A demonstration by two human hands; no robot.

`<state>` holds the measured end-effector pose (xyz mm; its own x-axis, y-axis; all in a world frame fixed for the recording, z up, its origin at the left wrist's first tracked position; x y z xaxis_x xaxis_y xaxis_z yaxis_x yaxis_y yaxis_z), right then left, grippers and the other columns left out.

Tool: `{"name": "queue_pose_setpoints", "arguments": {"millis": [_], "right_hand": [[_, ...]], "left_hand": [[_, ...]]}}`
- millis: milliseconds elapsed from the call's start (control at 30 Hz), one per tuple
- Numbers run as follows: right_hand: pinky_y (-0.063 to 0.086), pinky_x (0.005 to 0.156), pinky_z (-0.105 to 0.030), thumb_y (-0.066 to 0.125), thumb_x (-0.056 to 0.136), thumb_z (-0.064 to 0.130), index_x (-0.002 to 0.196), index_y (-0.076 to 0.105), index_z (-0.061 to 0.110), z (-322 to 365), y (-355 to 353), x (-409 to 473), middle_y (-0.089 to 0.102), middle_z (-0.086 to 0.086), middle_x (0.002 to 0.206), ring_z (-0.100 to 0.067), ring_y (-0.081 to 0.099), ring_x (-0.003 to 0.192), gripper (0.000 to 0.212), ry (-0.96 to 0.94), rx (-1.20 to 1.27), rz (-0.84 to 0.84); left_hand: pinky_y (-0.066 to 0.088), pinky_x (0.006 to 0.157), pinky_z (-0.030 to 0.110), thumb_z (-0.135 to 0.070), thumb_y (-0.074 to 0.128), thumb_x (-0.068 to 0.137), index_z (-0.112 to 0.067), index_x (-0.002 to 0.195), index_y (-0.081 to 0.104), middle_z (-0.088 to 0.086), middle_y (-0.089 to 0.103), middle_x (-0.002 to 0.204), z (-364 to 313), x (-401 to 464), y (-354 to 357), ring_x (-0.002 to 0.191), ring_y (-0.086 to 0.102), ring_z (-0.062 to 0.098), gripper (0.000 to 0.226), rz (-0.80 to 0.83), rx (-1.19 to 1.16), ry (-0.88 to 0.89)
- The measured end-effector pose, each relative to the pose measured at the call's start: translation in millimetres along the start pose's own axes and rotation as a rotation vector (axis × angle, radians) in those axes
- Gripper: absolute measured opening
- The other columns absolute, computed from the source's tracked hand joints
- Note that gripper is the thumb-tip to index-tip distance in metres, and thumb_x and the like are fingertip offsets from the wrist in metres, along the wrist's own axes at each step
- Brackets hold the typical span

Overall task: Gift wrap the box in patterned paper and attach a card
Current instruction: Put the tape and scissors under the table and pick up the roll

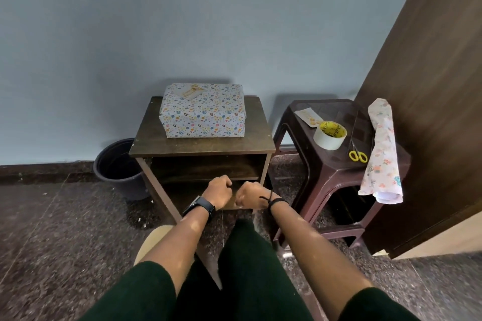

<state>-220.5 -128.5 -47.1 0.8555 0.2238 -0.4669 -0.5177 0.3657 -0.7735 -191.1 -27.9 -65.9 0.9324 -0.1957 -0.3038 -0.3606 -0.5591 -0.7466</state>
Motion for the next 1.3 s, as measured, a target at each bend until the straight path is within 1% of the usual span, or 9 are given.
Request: {"name": "queue_pose_setpoints", "arguments": {"millis": [167,267,433,700,867,1000,1067,1200,1300], "right_hand": [[0.043,0.077,-0.023,0.048,0.09,0.012,0.087,0.071,0.002,-57,-81,-1,0.068,-0.013,0.089,-0.026,0.061,0.086,0.025,0.039,0.101,-0.382],[0.05,0.082,-0.034,0.053,0.085,0.011,0.087,0.073,0.007,-97,-132,-9,0.07,-0.011,0.09,-0.025,0.064,0.086,0.021,0.063,0.157,-0.737],[0.038,0.091,-0.043,0.056,0.08,0.001,0.103,0.065,0.0,-172,-185,-50,0.051,-0.023,0.112,-0.04,0.049,0.1,0.025,0.323,0.271,-1.32],[0.034,0.104,-0.039,0.054,0.09,0.024,0.126,0.057,0.011,-237,-183,-27,0.046,-0.021,0.13,-0.038,0.043,0.122,0.039,0.539,0.354,-0.946],[0.043,0.086,-0.033,0.06,0.085,0.021,0.111,0.063,0.008,-230,-167,-17,0.063,-0.018,0.112,-0.033,0.057,0.106,0.03,0.421,0.366,-0.869],[0.039,0.086,-0.033,0.054,0.084,0.009,0.116,0.053,0.006,-222,-161,-27,0.06,-0.018,0.112,-0.033,0.054,0.107,0.032,0.379,0.415,-0.999],[0.034,0.091,-0.037,0.05,0.084,0.005,0.116,0.05,0.002,-224,-163,-35,0.053,-0.022,0.117,-0.038,0.047,0.11,0.033,0.466,0.283,-1.069],[0.032,0.101,-0.044,0.04,0.09,0.006,0.123,0.043,-0.005,-243,-151,-40,0.043,-0.031,0.13,-0.044,0.039,0.121,0.035,0.731,0.013,-0.835],[0.039,0.098,-0.044,0.039,0.091,0.002,0.121,0.049,-0.003,-242,-145,-42,0.049,-0.026,0.127,-0.042,0.04,0.121,0.033,0.736,-0.017,-0.801]], "left_hand": [[0.04,0.095,0.032,-0.01,0.047,0.09,-0.007,0.114,0.058,0.014,0.058,0.119,-91,42,10,0.112,0.053,0.026,0.026,0.019,-0.043,0.186],[0.039,0.09,0.032,-0.008,0.044,0.093,-0.003,0.116,0.055,0.016,0.058,0.117,-145,62,11,0.111,0.053,0.03,0.027,-0.008,-0.104,0.301],[0.04,0.086,0.031,-0.006,0.042,0.093,-0.017,0.142,0.037,0.018,0.051,0.119,-223,93,30,0.107,0.052,0.031,0.05,0.01,-0.143,0.445],[0.02,0.115,0.04,-0.015,0.04,0.096,-0.025,0.152,0.013,0.018,0.013,0.155,-258,120,84,0.139,0.022,0.041,0.063,0.21,0.174,0.461],[0.042,0.094,0.041,-0.011,0.047,0.093,-0.013,0.13,0.042,0.019,0.042,0.126,-258,117,78,0.109,0.051,0.039,0.037,0.132,0.05,0.491],[0.043,0.081,0.036,-0.017,0.058,0.091,-0.009,0.112,0.046,0.012,0.045,0.105,-238,108,66,0.09,0.05,0.027,0.025,-0.011,-0.07,0.451],[0.043,0.079,0.034,-0.019,0.06,0.088,-0.01,0.105,0.049,0.008,0.046,0.099,-224,105,61,0.087,0.049,0.024,0.023,-0.074,-0.098,0.461],[0.039,0.077,0.026,-0.019,0.061,0.088,-0.01,0.105,0.052,0.006,0.05,0.101,-191,93,56,0.091,0.053,0.022,0.021,-0.131,-0.129,0.47],[0.045,0.083,0.031,-0.019,0.064,0.087,-0.01,0.104,0.053,0.009,0.054,0.106,-165,84,59,0.095,0.055,0.022,0.022,-0.134,-0.154,0.453]]}}
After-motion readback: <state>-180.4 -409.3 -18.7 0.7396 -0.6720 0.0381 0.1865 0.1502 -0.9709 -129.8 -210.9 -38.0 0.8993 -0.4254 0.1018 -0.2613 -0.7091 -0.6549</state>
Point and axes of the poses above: each hand's wrist, its own x-axis towards the middle knuckle, its own y-axis out of the palm, z = x × y, the point moved 6 cm from there along x, towards the middle knuckle
